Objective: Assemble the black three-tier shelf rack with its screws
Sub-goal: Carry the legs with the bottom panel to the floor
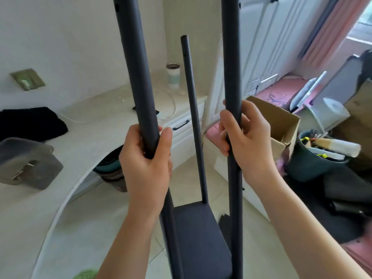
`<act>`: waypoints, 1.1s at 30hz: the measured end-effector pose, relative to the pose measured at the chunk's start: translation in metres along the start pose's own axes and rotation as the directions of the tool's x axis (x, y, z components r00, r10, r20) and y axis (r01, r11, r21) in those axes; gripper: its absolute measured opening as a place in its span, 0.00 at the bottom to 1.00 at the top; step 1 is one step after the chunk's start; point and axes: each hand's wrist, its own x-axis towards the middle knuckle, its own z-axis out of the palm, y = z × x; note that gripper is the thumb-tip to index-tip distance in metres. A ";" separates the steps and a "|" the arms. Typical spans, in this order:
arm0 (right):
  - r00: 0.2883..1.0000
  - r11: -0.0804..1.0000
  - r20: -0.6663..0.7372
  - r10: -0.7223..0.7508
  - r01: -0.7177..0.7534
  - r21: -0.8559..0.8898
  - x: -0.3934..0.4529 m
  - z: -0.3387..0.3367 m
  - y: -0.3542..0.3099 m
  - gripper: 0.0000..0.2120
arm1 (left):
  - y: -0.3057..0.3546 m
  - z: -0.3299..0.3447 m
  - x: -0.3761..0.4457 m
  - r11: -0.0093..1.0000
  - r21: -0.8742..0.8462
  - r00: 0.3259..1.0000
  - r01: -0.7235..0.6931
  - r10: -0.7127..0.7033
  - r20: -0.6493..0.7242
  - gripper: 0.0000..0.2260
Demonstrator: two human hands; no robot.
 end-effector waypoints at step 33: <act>0.475 0.505 -0.637 0.608 -0.850 -0.151 -0.189 -0.329 0.189 0.07 | -0.251 0.260 -0.197 0.807 0.585 0.020 0.078 -0.588 0.809 0.07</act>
